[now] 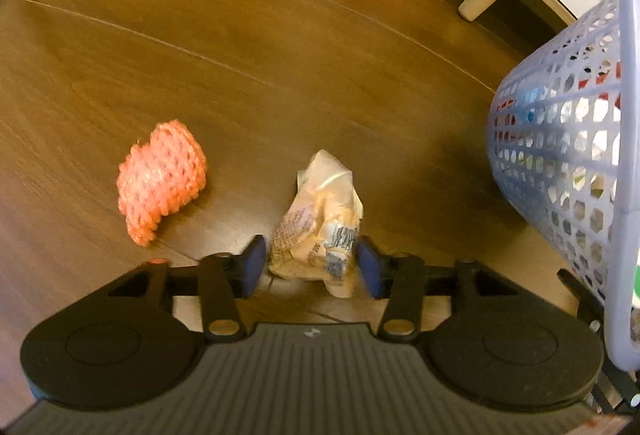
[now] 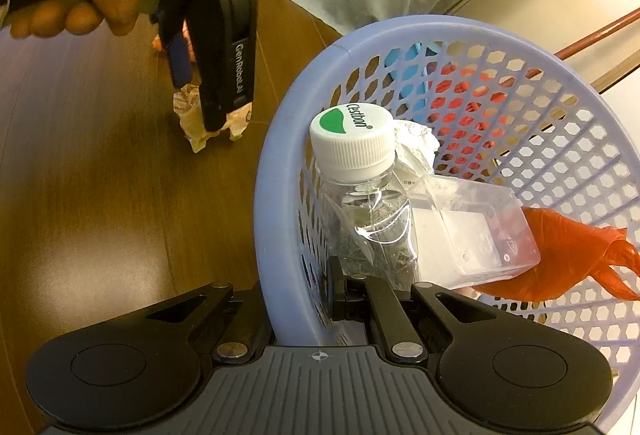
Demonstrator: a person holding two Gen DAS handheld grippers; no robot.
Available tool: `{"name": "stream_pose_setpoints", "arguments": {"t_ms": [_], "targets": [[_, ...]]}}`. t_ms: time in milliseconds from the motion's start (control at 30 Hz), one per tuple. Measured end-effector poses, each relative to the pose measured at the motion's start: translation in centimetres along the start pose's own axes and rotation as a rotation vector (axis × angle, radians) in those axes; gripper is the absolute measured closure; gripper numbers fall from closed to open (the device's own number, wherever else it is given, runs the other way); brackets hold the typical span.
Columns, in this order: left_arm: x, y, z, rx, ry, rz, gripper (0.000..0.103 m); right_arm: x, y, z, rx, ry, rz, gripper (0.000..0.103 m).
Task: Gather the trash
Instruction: 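Lift the crumpled paper and carry it above the basket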
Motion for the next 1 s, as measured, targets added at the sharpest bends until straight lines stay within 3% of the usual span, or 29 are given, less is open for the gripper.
{"name": "stream_pose_setpoints", "arguments": {"t_ms": [133,500,1000], "targets": [[0.5,-0.9,0.0,-0.024,0.051,-0.026,0.068,0.0,0.0,0.0,0.0,-0.001,-0.002,0.102],[1.0,-6.6,-1.5,-0.074,0.138,-0.05,0.069,-0.3,0.1,0.3,0.0,-0.004,-0.018,0.102],[1.1,-16.0,0.5,-0.13,0.311,0.032,0.069,-0.2,-0.9,0.5,-0.029,-0.021,-0.027,0.102]]}}
Point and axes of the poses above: each gripper's, at about its wrist camera, not at the fingertips, and y roughly the way its jaws point, z to its right, x to its underside, the point moved 1 cm from there along y, roughly the way its jaws point, and after that the axes turned 3 degrees about y, right-handed, at the moved point
